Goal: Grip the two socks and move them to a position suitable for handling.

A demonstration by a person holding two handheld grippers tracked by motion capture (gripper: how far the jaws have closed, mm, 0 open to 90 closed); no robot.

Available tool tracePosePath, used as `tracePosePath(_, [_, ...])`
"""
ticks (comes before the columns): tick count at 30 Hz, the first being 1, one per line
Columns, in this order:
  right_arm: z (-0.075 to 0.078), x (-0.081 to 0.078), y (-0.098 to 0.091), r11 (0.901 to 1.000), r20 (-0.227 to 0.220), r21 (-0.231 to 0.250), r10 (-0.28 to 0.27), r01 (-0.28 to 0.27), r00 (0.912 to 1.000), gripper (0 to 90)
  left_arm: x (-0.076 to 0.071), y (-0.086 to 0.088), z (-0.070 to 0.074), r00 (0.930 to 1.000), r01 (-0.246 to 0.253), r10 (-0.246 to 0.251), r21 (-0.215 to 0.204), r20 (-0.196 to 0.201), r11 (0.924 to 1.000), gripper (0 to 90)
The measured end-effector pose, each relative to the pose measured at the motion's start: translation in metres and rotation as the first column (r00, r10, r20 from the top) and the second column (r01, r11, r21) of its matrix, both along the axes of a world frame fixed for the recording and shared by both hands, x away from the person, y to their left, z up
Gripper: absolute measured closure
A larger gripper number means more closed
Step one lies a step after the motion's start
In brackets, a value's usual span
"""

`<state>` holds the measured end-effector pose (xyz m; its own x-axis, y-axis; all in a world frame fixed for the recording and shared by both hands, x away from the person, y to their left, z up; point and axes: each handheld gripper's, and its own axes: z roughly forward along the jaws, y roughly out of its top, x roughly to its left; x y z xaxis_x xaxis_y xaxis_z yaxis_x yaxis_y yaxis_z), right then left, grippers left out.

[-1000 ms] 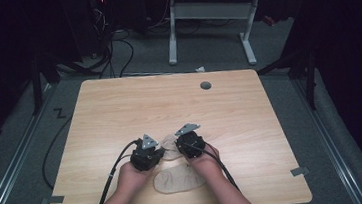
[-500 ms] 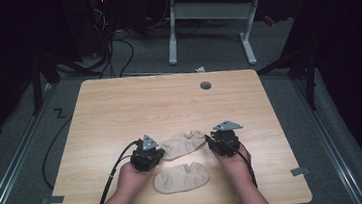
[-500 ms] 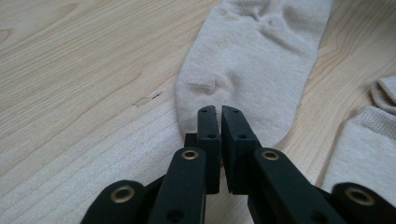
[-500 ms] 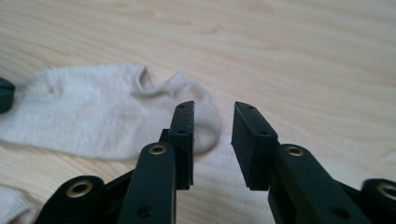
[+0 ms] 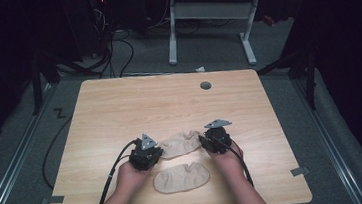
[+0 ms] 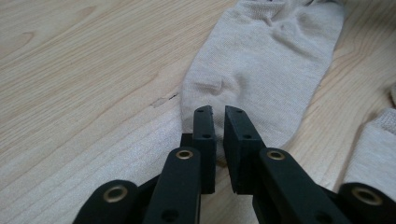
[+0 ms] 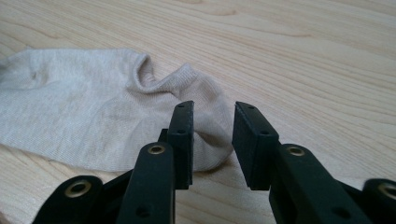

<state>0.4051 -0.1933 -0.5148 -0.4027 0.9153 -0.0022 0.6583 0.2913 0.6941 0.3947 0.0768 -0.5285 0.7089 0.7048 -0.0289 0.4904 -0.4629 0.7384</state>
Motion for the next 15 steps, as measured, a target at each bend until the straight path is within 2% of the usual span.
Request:
tracePosePath(4, [-0.0041,0.0013,-0.0003,0.9995,-0.034,-0.03,0.007,-0.008,0.9994,68.8,0.0019,0.0017,-0.0002,0.9998,-0.02,0.02,0.001,0.001,0.9998,80.7])
tracePosePath(9, [-0.0041,-0.002,-0.0017,0.9991,-0.036,-0.041,0.012,-0.014,0.9993,67.8,0.0025,0.003,0.0001,0.9996,-0.028,0.028,0.004,0.007,0.9996,79.4])
tracePosePath(11, [-0.0016,-0.0032,-0.0034,0.9994,-0.019,-0.032,0.012,-0.012,0.9997,67.8,0.0028,0.0043,0.0014,0.9993,-0.035,0.035,-0.002,0.011,0.9994,76.0])
tracePosePath(14, [0.0036,-0.004,-0.0059,0.9999,0.005,-0.011,0.005,-0.005,1.0,67.1,0.0035,0.008,0.0051,0.9977,-0.049,0.051,-0.032,0.046,0.9983,71.6])
tracePosePath(15, [0.0045,-0.0037,-0.0064,0.9999,0.007,-0.009,0.004,-0.004,1.0,66.2,0.0046,0.0094,0.0059,0.9971,-0.058,0.06,-0.042,0.047,0.9974,68.9])
